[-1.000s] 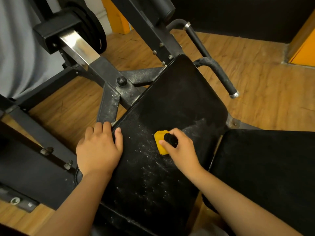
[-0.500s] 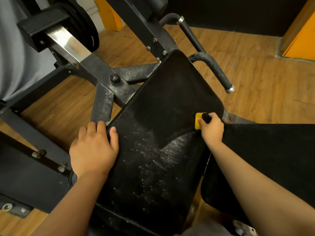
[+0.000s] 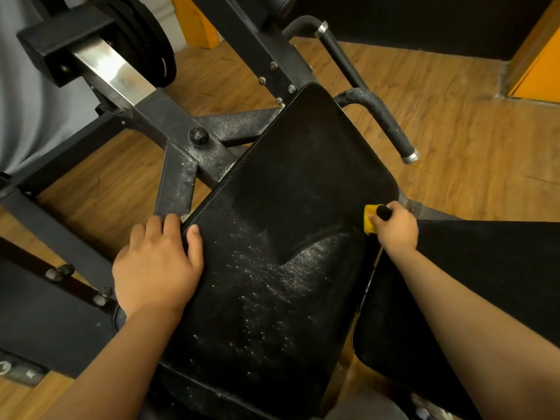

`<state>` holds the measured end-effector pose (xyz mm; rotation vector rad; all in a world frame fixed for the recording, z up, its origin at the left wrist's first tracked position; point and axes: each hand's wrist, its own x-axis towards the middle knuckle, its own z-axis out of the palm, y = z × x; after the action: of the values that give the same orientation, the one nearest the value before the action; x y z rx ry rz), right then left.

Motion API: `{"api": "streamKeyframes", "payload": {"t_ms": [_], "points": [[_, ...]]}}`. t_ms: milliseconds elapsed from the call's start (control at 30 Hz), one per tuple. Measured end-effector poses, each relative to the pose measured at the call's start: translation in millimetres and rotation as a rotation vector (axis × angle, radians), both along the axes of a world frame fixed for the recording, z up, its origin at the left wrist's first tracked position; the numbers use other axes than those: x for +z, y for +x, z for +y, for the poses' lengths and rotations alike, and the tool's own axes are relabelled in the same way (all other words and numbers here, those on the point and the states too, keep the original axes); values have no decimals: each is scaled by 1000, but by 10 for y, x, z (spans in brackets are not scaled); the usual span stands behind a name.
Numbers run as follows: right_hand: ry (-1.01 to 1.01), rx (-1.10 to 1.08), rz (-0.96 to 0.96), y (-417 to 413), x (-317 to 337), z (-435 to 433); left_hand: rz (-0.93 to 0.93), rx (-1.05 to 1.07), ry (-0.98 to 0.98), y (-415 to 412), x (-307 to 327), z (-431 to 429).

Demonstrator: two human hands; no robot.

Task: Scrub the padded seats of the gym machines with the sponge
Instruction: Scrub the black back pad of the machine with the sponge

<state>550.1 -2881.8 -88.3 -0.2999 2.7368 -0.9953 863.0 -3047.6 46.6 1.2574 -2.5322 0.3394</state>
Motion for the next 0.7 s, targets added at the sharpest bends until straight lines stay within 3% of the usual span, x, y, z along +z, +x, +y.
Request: {"api": "streamKeyframes", "payload": {"t_ms": [100,267,500,700], "points": [[225,124,52,-198,54,40,-9,1,-10,5,-10,-1],[395,184,63,-492,110,17,-22,11,-18,1,-10,-6],[433,106,-33,-724,83,6,-24,22,-35,1,-9,-2],[396,249,-114,-765,138,78,-18,27,-33,-6,-17,-3]]}}
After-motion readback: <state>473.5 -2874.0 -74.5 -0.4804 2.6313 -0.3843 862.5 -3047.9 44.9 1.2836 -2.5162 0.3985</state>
